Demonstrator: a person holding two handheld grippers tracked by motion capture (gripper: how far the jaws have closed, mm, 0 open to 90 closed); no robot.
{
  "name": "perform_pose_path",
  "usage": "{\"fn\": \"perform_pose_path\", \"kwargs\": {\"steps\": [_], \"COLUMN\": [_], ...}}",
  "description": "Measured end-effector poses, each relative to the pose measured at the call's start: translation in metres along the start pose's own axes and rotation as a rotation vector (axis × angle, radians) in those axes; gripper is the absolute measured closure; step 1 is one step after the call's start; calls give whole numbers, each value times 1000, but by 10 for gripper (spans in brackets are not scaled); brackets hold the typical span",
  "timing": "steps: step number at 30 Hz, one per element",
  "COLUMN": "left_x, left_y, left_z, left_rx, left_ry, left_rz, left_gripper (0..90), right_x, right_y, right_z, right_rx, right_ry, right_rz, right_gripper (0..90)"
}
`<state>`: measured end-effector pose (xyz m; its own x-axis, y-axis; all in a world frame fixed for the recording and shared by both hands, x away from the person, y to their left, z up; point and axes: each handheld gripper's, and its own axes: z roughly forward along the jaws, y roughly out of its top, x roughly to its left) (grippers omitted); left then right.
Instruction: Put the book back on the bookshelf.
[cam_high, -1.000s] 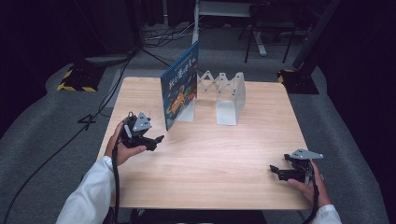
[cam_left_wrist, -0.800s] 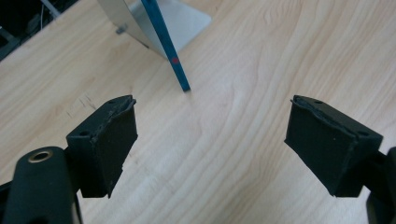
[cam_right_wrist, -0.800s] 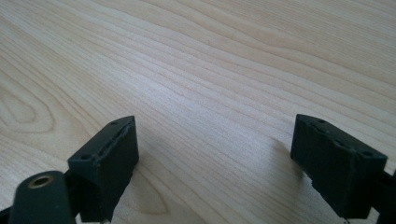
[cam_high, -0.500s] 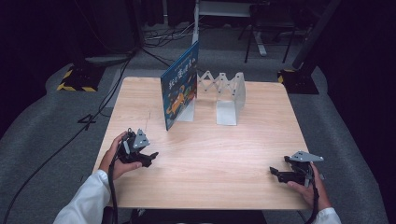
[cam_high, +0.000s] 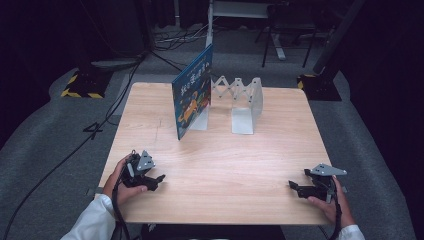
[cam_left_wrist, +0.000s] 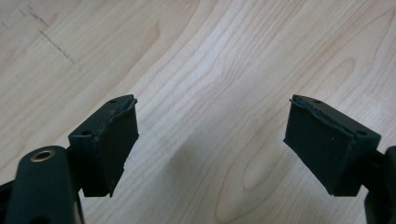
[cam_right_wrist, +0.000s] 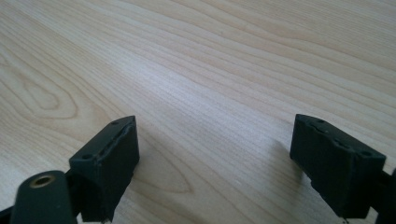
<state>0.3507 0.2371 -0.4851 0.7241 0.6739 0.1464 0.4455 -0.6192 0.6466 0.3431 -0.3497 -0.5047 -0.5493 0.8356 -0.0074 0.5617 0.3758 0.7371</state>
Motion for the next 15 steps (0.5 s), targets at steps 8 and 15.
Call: {"fn": "perform_pose_path", "kwargs": {"steps": [8, 15], "left_x": [1, 4], "left_y": [-16, -30], "left_z": [-4, -4], "left_rx": [-30, -34], "left_ry": [-6, -16], "left_rz": [-57, -98], "left_gripper": [172, 170], "right_x": [3, 5], "right_y": [-2, -3], "right_z": [-3, -3], "right_rx": [0, 1], "right_ry": [2, -2], "right_rz": [-5, 1], "right_gripper": [157, 157]}}
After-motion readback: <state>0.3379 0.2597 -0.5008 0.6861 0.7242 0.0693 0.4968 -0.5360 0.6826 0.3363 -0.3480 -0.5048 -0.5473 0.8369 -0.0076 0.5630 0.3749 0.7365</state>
